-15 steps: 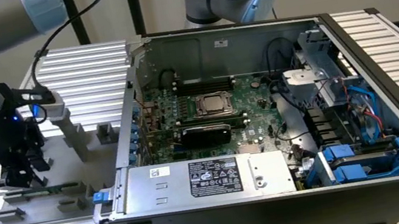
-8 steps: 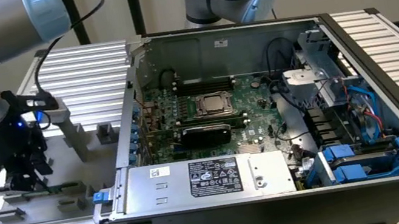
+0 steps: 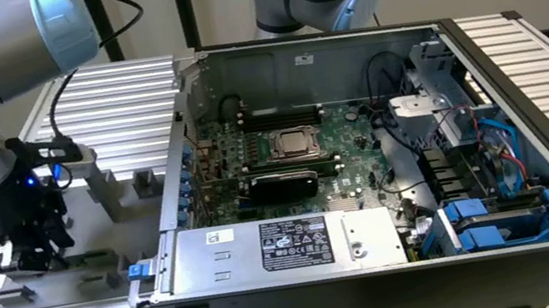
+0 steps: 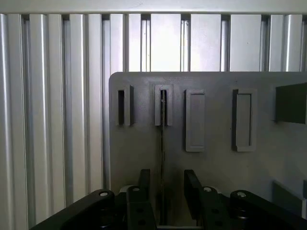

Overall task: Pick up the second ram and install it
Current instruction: 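Pick up the second ram and move it above second insertion slot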

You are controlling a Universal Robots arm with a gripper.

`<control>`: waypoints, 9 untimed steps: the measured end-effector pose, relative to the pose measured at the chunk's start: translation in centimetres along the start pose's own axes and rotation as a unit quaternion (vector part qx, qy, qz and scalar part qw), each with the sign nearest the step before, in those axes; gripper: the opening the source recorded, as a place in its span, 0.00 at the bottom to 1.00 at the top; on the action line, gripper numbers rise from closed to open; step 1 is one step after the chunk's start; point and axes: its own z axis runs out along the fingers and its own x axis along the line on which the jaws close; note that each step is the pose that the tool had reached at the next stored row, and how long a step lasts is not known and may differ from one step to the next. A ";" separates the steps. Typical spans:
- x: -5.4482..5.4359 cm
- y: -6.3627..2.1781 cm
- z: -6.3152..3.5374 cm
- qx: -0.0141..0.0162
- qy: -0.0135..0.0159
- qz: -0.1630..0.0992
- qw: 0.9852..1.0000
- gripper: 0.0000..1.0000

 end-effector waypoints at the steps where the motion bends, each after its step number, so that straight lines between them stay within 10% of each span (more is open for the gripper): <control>1: 0.0 0.07 0.14 0.000 0.000 0.000 1.000 1.00; 9: 0.1 0.24 0.60 0.000 0.000 0.000 1.000 1.00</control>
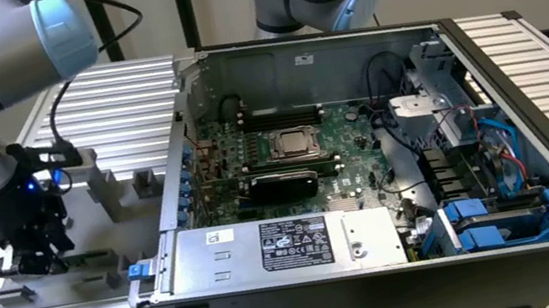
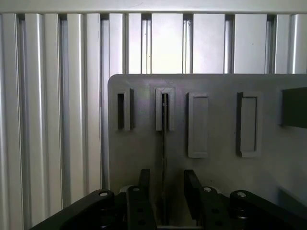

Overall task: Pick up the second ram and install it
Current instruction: 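Pick up the second ram and move it above second insertion slot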

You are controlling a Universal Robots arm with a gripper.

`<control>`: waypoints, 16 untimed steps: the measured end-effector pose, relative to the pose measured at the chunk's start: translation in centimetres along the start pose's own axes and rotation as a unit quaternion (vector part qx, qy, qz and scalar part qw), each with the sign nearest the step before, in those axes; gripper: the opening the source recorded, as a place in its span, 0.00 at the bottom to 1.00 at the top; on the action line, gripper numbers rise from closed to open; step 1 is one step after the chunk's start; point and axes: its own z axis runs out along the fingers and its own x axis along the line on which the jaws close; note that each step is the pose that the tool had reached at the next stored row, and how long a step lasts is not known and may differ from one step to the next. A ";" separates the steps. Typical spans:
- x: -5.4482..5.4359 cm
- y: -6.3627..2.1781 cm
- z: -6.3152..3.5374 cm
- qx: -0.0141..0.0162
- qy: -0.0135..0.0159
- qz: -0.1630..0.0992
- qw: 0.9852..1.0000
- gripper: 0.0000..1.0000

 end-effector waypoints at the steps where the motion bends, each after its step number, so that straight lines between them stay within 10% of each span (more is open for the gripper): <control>1: 0.0 0.00 0.09 0.000 0.000 0.000 1.000 1.00; 16: 0.0 0.20 0.55 0.000 0.000 -0.011 1.000 1.00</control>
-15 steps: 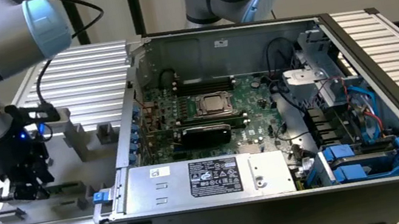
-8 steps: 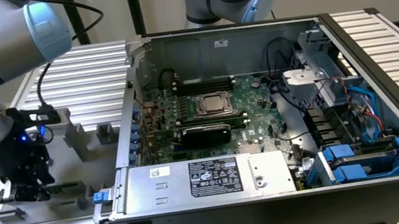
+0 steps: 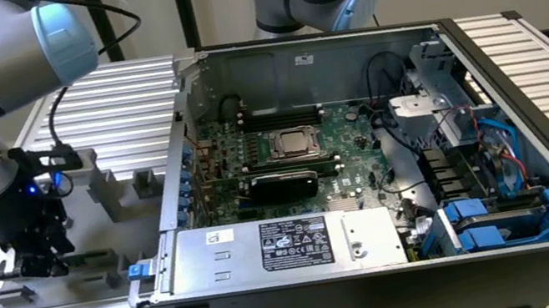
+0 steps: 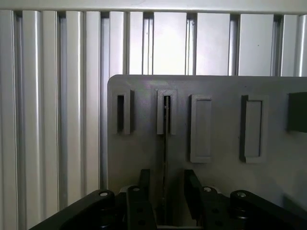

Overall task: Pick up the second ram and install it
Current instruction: 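Pick up the second ram and move it above second insertion slot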

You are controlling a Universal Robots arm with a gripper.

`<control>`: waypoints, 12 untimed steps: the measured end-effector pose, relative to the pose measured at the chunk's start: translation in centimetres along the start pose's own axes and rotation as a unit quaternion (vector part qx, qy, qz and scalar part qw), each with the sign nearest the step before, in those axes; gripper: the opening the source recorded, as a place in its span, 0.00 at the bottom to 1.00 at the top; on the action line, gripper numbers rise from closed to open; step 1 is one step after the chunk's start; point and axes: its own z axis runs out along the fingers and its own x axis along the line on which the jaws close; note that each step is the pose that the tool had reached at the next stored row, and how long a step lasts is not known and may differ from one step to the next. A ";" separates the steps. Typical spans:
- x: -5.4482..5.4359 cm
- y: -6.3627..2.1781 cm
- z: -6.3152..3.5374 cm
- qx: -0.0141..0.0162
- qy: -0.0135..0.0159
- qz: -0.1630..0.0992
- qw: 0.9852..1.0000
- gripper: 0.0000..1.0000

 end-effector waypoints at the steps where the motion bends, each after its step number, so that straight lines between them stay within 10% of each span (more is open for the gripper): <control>1: 0.0 0.00 0.00 0.000 0.000 -0.001 1.000 1.00; 12: 0.0 0.00 -0.28 0.000 0.000 -0.002 1.000 1.00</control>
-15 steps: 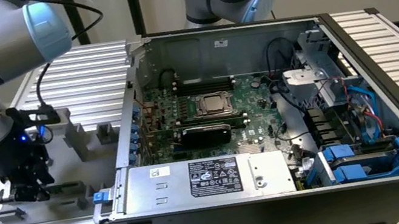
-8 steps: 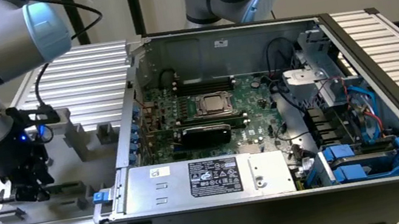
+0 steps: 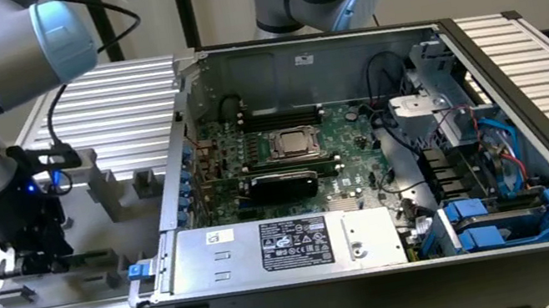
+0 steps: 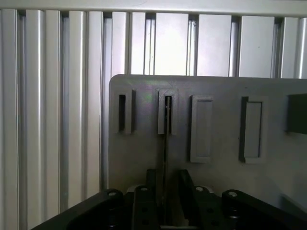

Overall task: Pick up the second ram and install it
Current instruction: 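Pick up the second ram and move it above second insertion slot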

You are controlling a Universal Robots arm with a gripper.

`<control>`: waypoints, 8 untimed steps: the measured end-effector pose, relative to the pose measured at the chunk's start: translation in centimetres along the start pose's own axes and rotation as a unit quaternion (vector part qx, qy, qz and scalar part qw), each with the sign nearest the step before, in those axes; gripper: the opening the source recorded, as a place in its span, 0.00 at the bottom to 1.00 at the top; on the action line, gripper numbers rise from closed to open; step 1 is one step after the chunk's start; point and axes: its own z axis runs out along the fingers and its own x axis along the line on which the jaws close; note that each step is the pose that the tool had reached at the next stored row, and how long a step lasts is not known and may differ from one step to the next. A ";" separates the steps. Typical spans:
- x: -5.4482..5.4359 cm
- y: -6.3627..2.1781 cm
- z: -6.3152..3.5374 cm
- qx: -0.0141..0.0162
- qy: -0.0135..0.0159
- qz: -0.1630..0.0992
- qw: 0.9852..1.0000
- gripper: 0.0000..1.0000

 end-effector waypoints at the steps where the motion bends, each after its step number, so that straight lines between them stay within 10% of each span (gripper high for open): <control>1: 0.0 0.00 -0.02 0.000 0.000 0.000 1.000 1.00; 8: 0.0 -0.12 -0.05 0.000 0.000 0.000 1.000 1.00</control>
